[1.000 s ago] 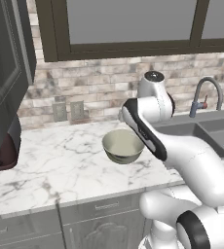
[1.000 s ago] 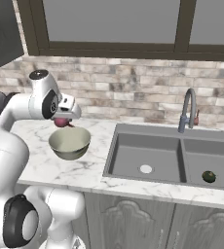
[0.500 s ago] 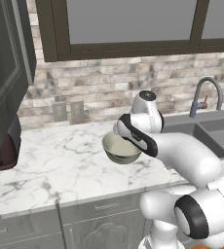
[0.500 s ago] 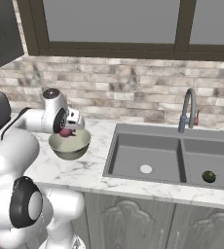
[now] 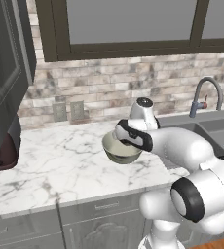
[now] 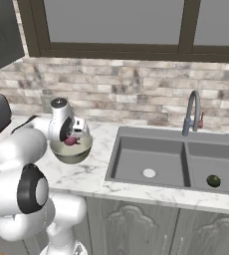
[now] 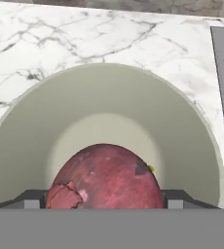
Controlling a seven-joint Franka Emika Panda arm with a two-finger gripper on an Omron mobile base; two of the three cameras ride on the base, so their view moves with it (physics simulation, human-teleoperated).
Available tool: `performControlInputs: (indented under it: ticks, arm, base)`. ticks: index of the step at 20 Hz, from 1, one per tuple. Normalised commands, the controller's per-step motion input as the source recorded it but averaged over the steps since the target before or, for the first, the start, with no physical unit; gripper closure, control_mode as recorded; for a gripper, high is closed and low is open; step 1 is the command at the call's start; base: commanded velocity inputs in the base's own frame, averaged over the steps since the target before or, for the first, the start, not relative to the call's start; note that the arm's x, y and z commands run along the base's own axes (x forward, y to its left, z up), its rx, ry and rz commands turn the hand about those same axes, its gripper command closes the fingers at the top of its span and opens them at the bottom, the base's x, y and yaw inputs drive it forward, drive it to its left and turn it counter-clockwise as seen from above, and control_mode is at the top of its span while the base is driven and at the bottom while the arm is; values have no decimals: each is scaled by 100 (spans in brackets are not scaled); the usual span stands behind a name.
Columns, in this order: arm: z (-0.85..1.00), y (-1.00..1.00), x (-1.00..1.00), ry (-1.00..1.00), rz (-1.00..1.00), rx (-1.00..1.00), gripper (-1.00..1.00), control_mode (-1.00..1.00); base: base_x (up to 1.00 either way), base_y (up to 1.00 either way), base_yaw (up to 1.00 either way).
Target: Pick the onions from the cabinet and place them in one bowl. Pick the squash from the sink and place it in the other bowl.
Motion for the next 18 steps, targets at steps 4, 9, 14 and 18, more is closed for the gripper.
performControlInputs:
  ticks: [4,9,14,18]
  arm:
    - [-21,3,15,5,0,-1,100,-100]
    - [-15,1,6,1,0,0,100,-100]
    - [-15,12,7,0,0,0,100,-100]
    - [-16,21,11,0,-2,0,-100,-100]
  base:
    - [0,0,0]
    - [0,0,0]
    - [0,0,0]
    - [0,0,0]
